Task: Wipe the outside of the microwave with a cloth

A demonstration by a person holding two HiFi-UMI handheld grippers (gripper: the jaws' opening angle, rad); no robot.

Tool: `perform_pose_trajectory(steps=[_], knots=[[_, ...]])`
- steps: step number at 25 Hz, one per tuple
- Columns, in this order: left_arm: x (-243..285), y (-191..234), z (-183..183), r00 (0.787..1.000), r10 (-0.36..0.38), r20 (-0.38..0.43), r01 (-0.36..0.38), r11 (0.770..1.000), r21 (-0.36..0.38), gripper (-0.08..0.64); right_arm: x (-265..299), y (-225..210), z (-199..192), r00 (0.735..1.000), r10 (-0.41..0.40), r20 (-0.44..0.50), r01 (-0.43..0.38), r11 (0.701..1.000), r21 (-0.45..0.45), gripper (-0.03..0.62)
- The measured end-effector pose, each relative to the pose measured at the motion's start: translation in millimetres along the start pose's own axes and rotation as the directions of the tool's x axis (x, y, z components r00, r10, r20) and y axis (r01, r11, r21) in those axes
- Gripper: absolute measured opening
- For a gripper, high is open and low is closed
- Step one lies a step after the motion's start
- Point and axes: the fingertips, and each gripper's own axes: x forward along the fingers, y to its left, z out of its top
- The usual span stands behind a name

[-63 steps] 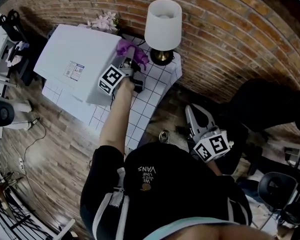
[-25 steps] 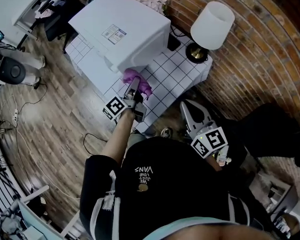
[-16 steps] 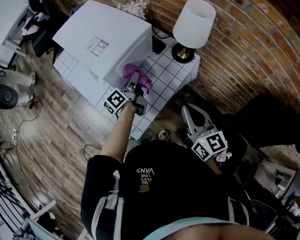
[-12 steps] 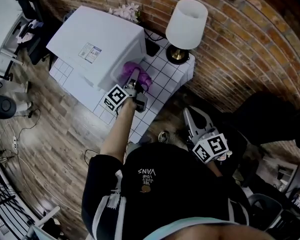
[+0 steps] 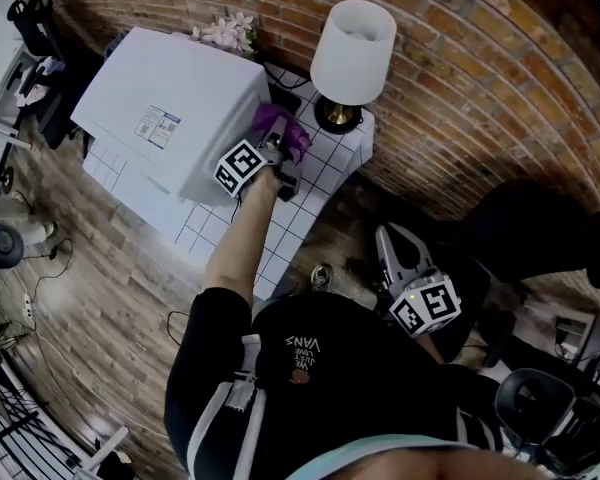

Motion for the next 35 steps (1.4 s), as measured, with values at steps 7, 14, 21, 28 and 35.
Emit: perform_pose_trajectory(steps=[7,14,21,28,35], knots=[[17,-4,-2,1.0,-0.003,-0.018,0.003,1.0,-0.004,0.14,1,-4,4,1.0,-0.023,0.002,0.023,1.0,0.001,0.003],[-16,-14,-4,1.0,-0.027,0.001,0.027,1.0,0.007,0.14,13,14,2,0.999,0.041,-0.002,-0.041,0.999,-0.002,0.003],[-87,-2,-4,0.999,-0.005,0.047,0.005,1.0,-0.011,0.14,28,46,-3,0.989,0.15,-0.019,-0.15,0.988,-0.02,0.003],[-169,18,-8,0.994,0.042,0.101,-0.037,0.998,-0.047,0.14,43,91,-11,0.961,0.273,-0.051,-0.275,0.96,-0.042,0.004],[-225,47,-5,0.982,0.104,0.159,-0.092,0.992,-0.083,0.14,49,117,-22,0.937,0.339,-0.087,-0.345,0.937,-0.054,0.004]])
